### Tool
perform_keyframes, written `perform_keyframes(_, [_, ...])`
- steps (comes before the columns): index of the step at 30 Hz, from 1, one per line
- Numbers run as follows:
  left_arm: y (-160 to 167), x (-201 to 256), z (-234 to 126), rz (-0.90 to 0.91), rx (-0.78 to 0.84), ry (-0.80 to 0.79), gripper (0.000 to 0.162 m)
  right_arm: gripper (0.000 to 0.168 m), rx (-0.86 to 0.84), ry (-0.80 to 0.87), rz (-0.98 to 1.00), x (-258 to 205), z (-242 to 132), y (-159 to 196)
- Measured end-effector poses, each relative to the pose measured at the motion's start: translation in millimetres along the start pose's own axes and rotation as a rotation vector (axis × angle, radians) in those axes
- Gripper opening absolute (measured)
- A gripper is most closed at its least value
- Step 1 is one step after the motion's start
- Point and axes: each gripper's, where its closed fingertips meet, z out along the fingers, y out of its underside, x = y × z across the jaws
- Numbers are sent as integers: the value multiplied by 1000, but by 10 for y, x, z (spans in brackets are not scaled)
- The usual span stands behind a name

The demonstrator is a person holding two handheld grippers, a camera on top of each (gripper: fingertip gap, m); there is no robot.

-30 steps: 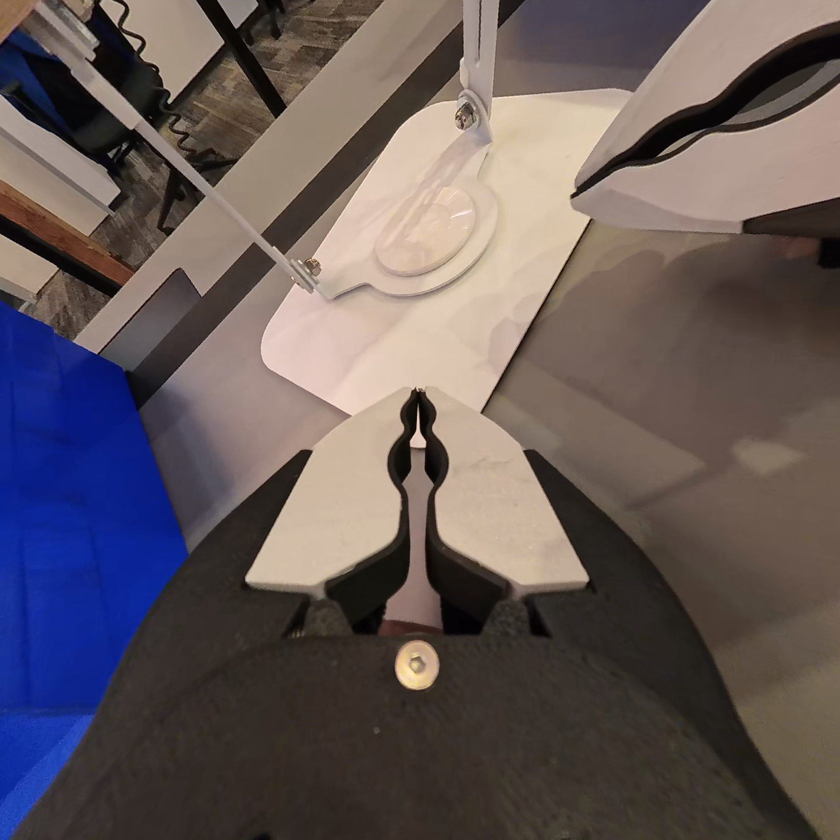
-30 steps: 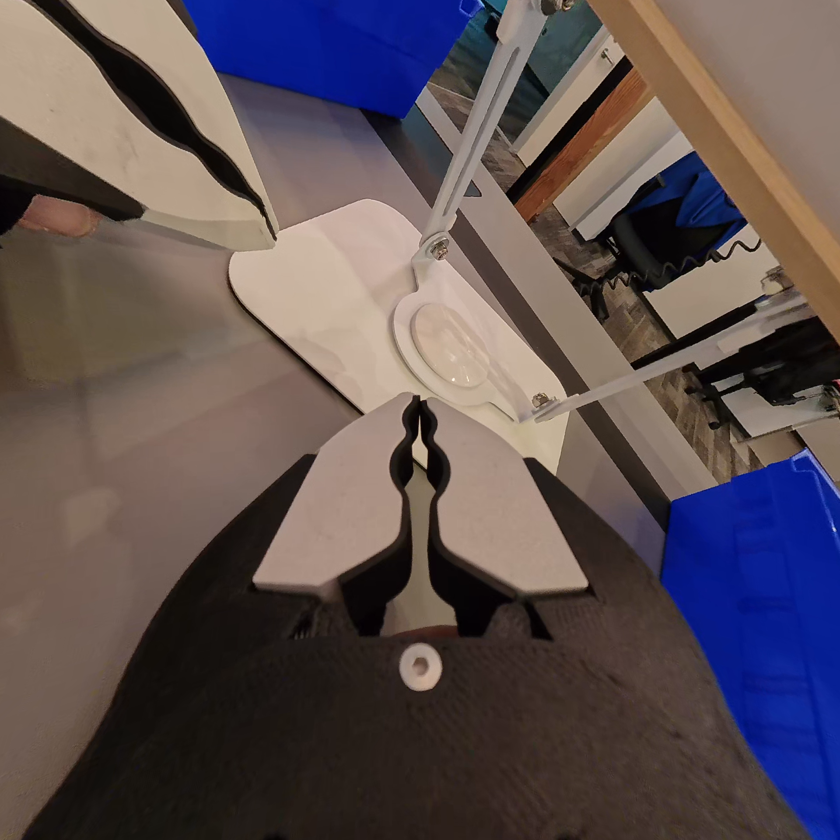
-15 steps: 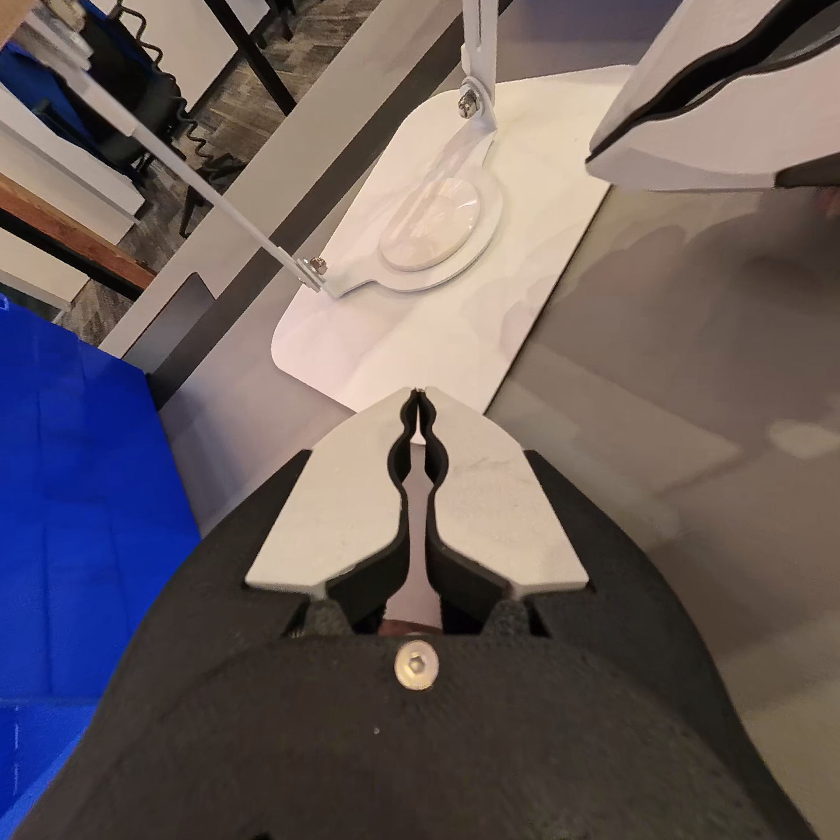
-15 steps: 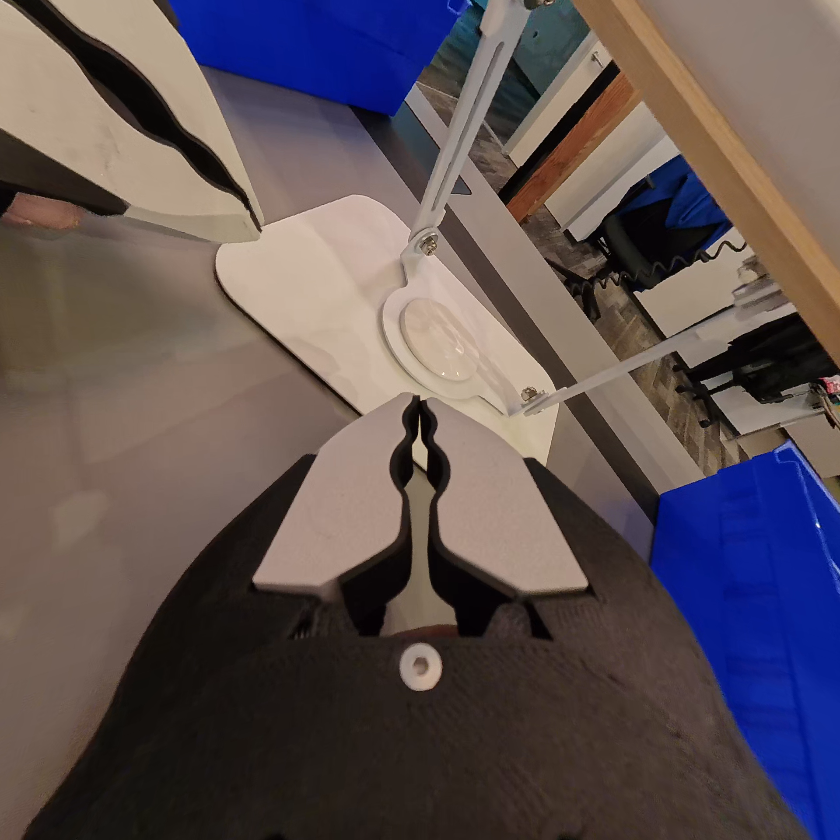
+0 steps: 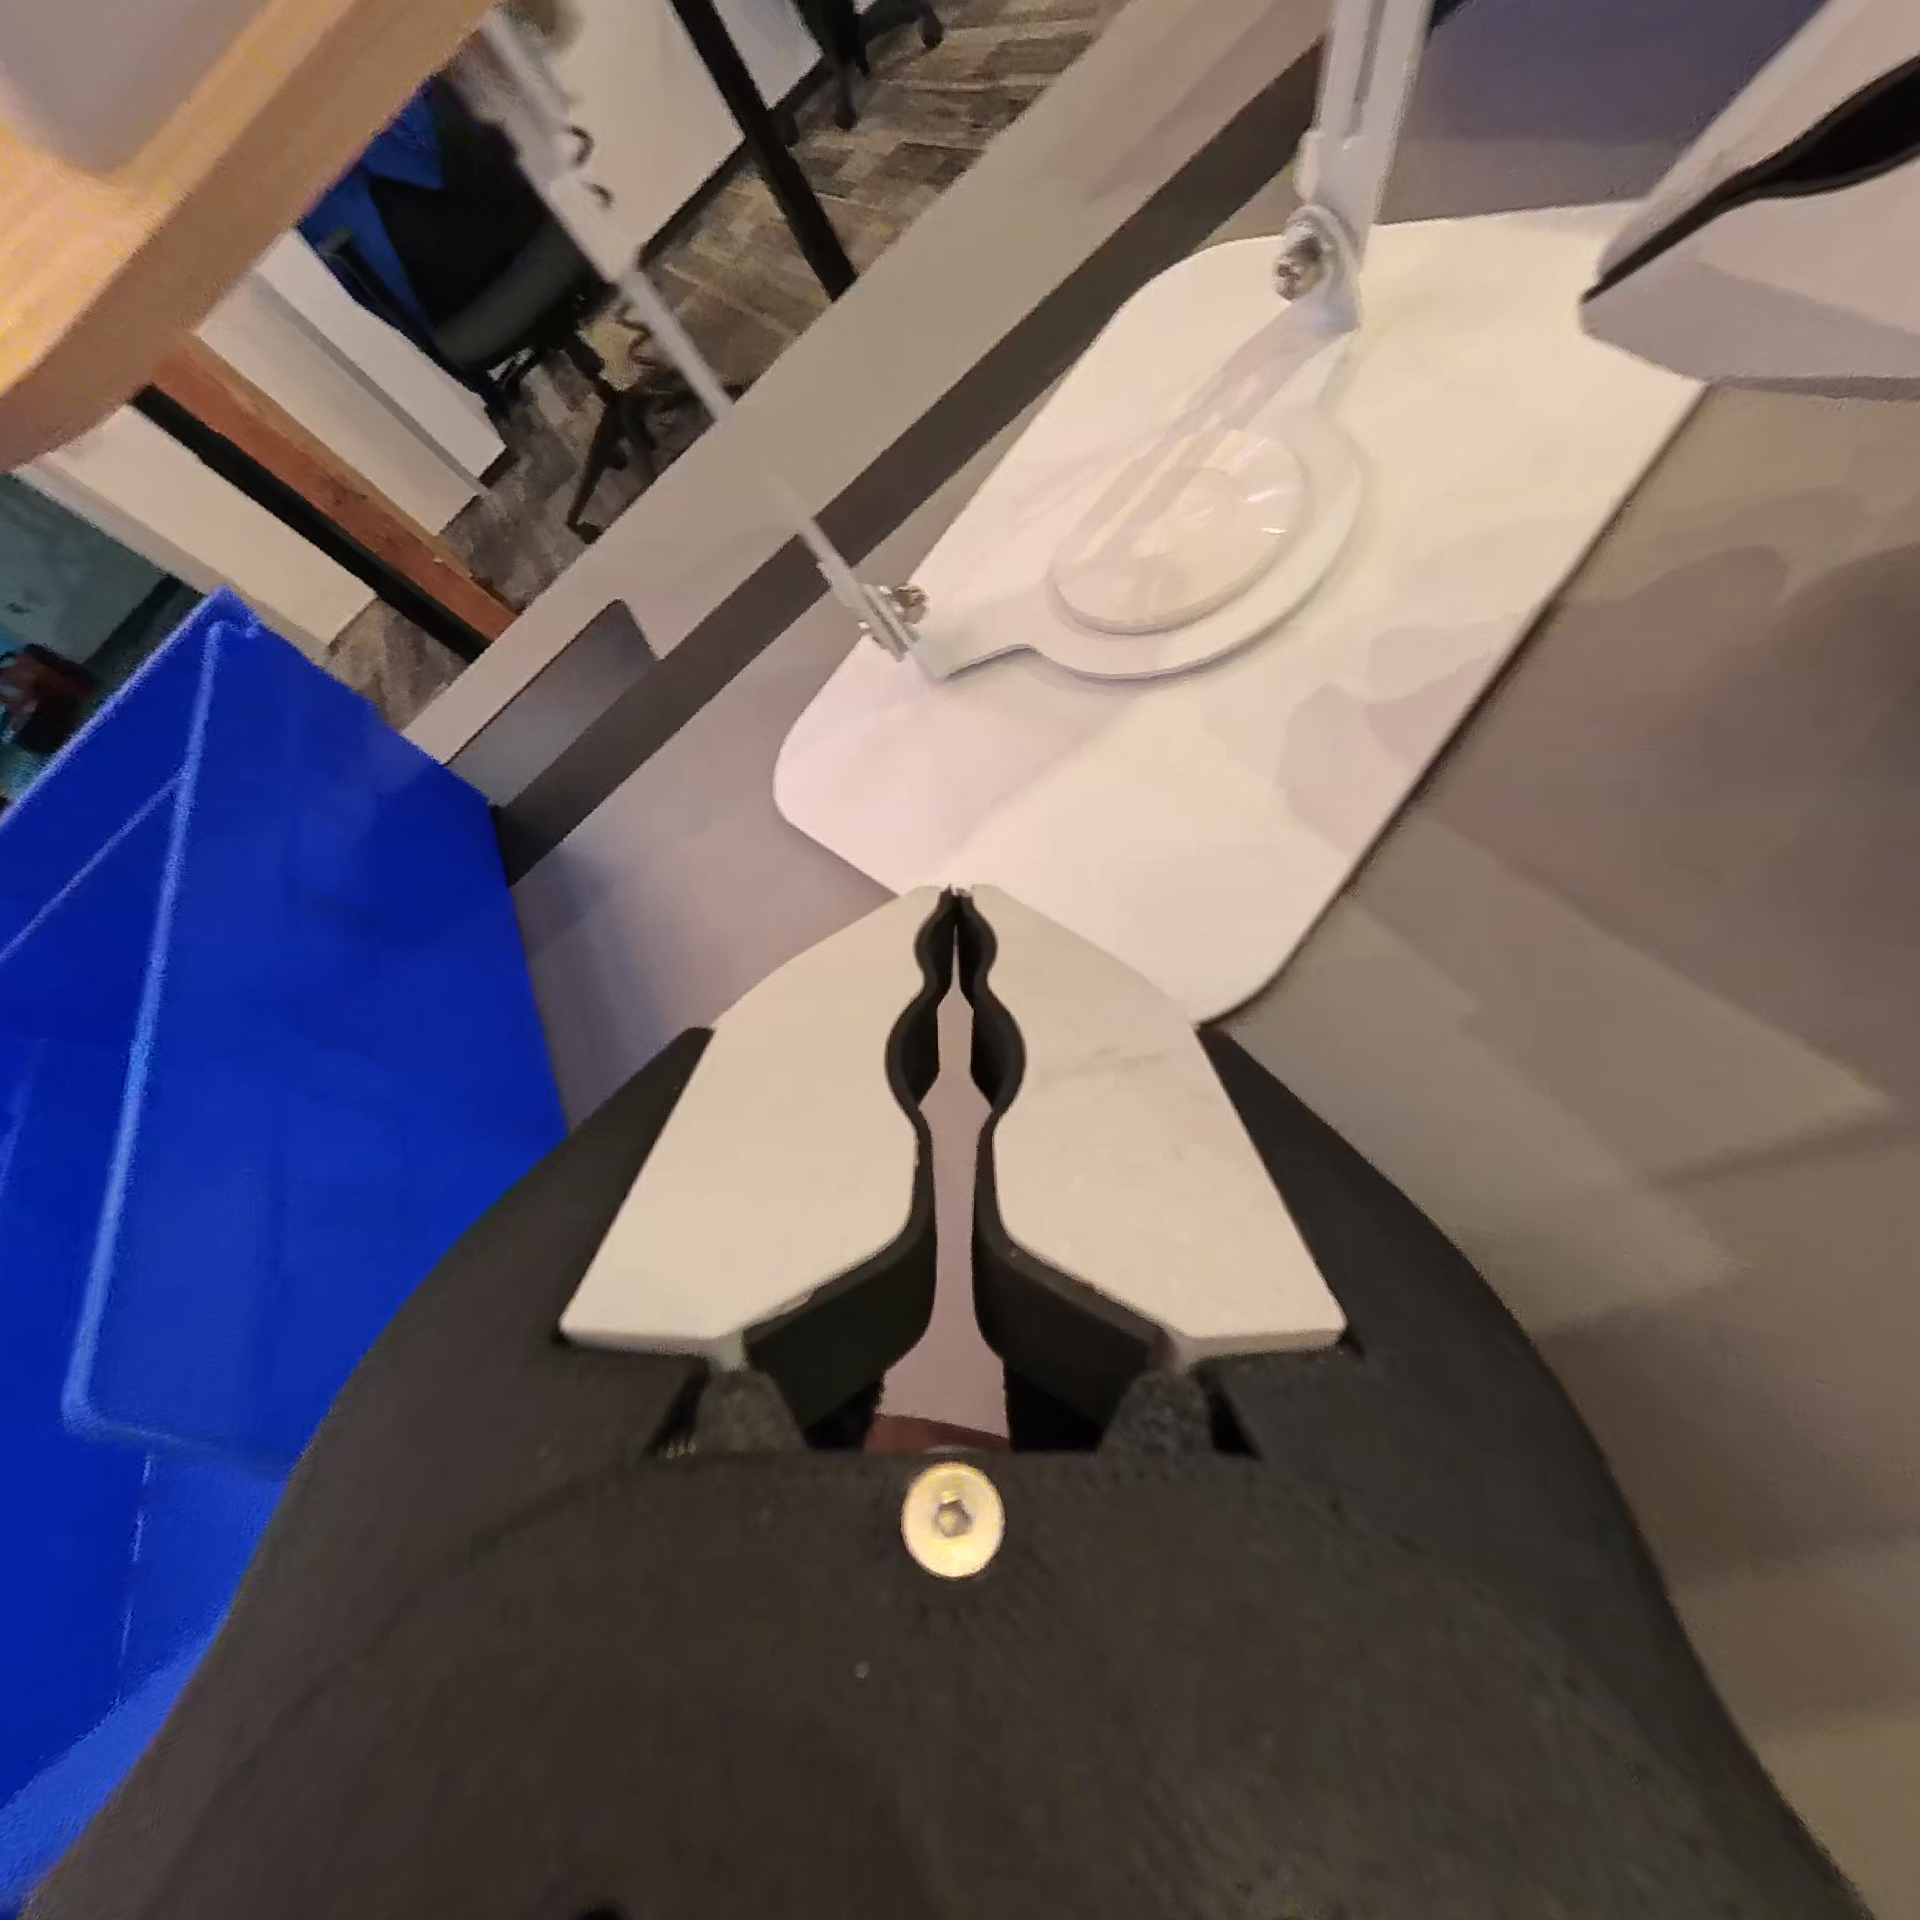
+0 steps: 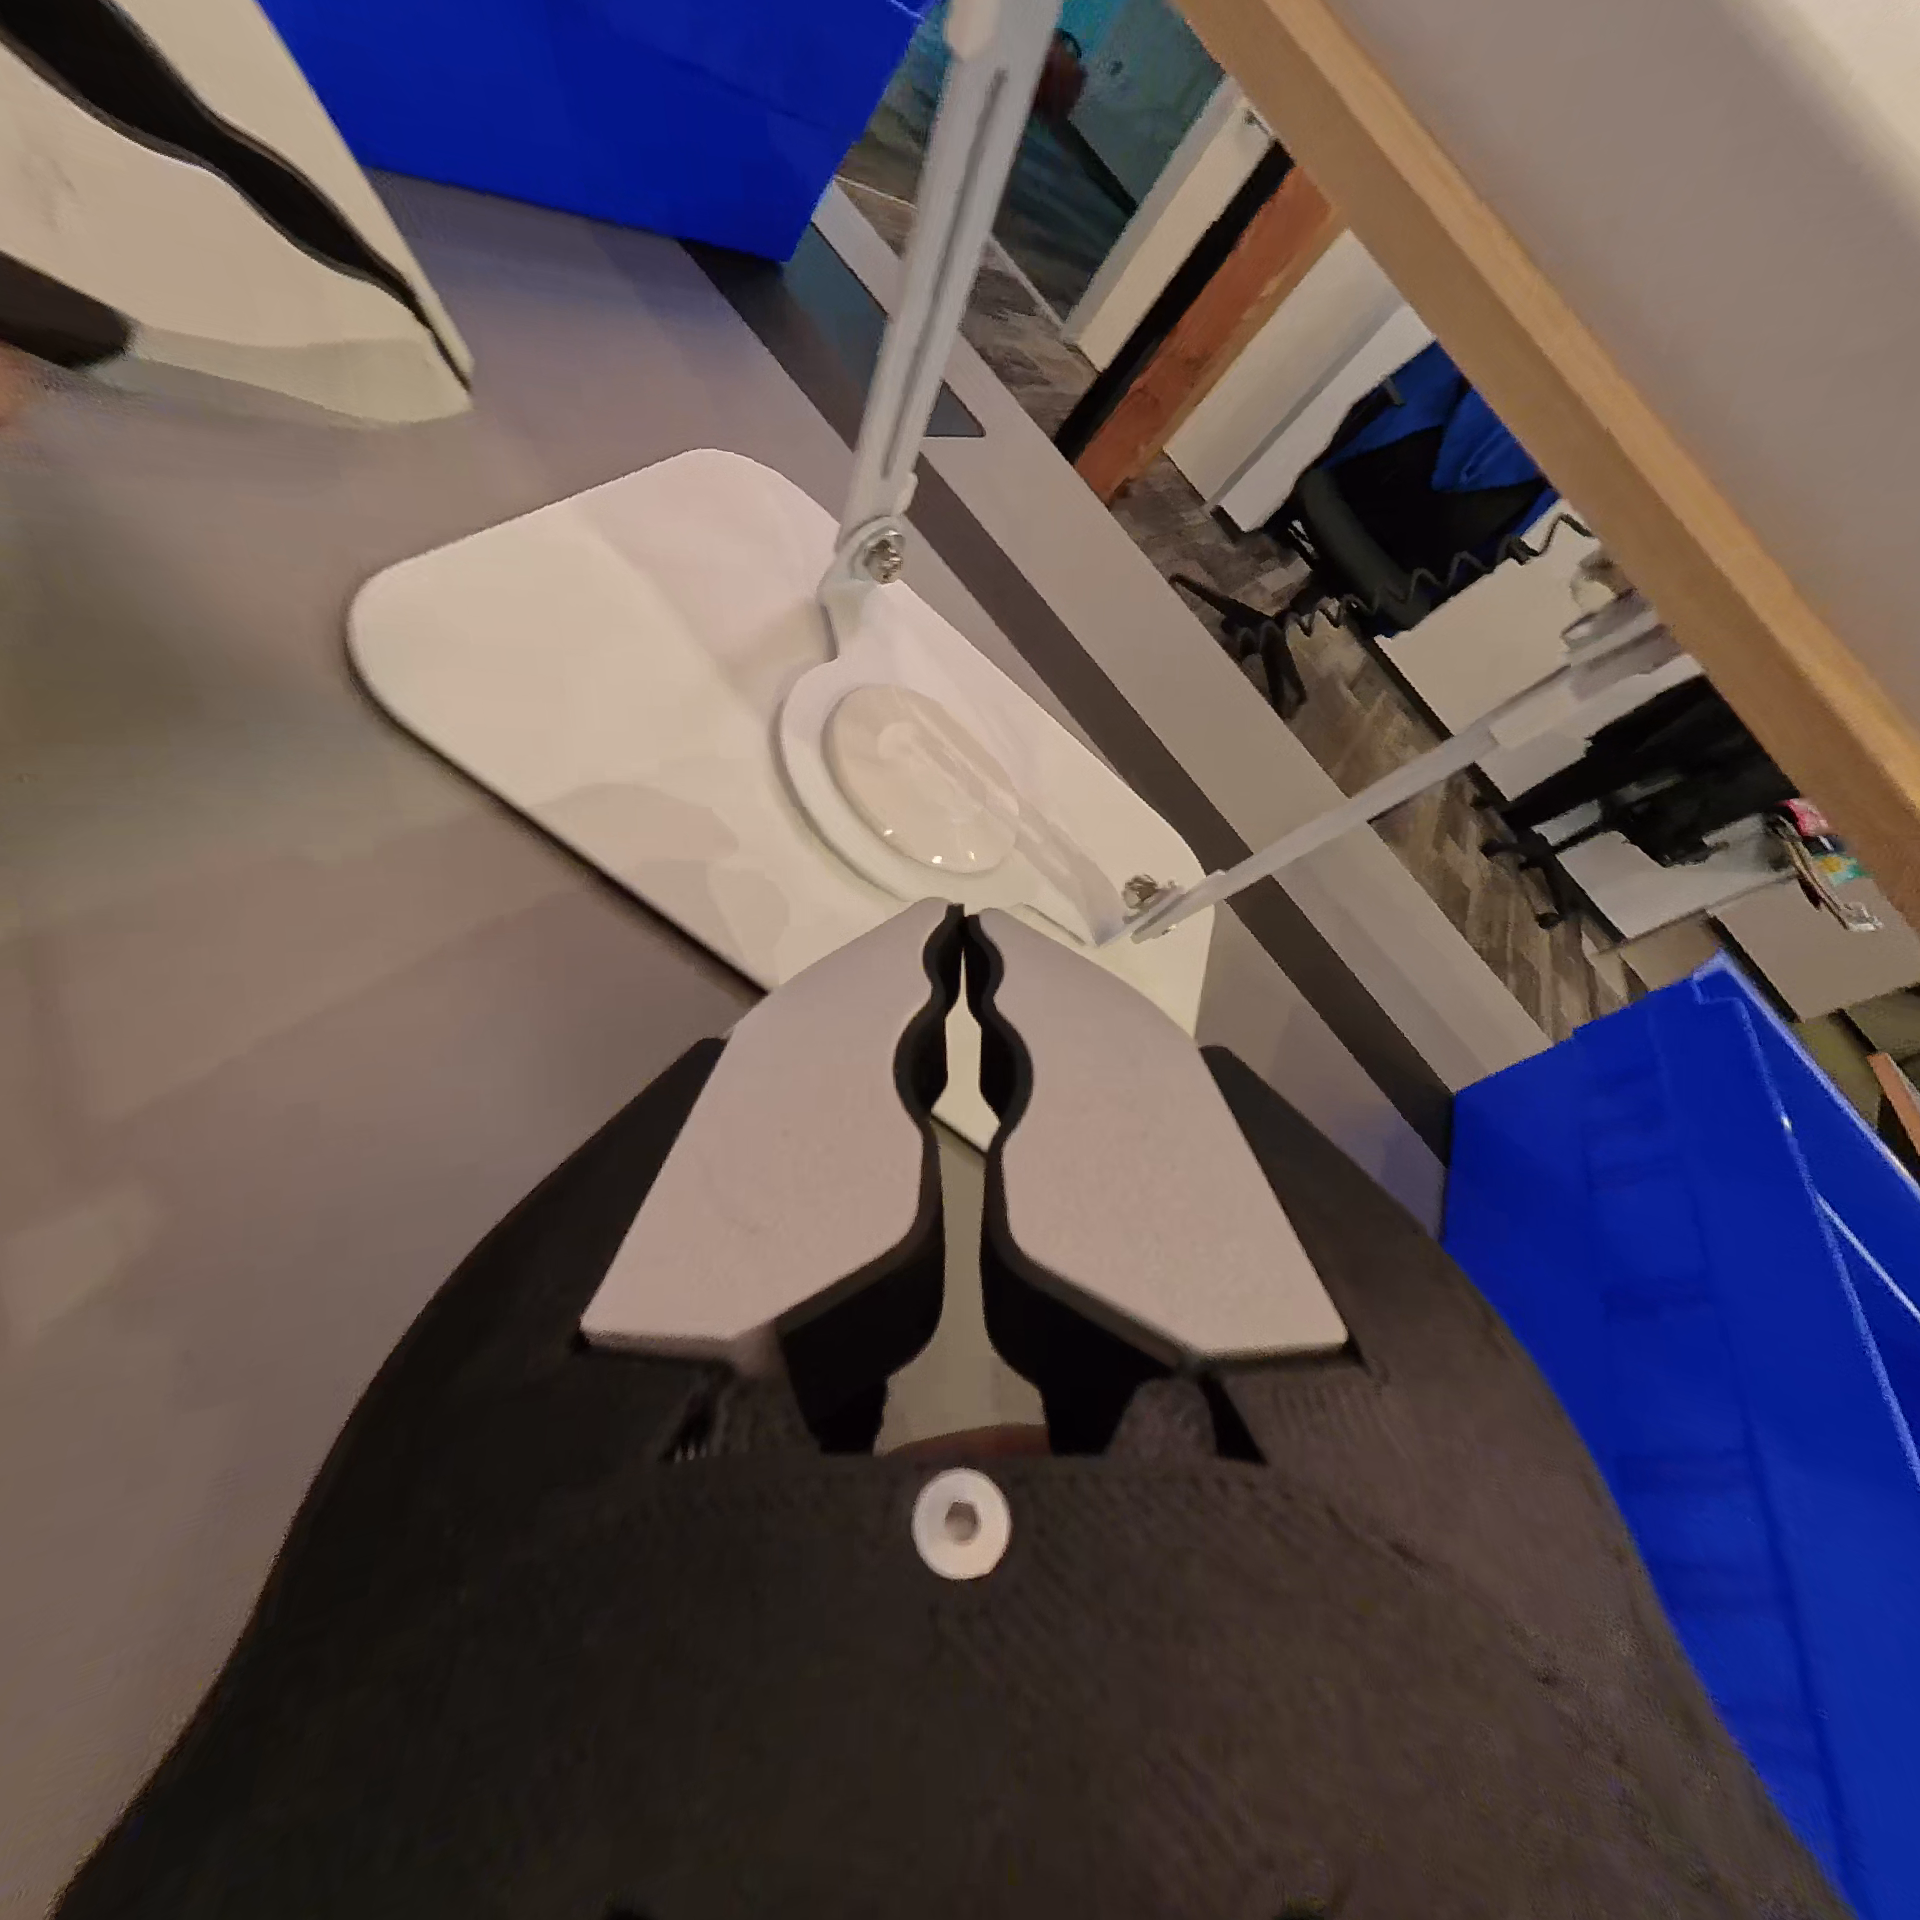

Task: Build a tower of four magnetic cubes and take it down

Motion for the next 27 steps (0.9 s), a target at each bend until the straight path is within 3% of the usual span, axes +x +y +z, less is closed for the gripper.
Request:
perform_keyframes(1, [-5,-51,9,-19,2,-22,0,0,-8,19,4,31,20,1])
perform_keyframes(4, [-69,-174,5,-86,36,-89,0,0,-16,113,2,174,23,-38])
perform_keyframes(10, [-256,-228,-39,-258,120,-143,0,0,27,111,308,69,34,-256])
perform_keyframes(14, [-350,-133,-12,-258,127,-161,0,0,56,143,288,-40,33,-409])
perform_keyframes(27, [-458,-55,36,-276,140,-175,0,0,79,145,384,88,8,-350])
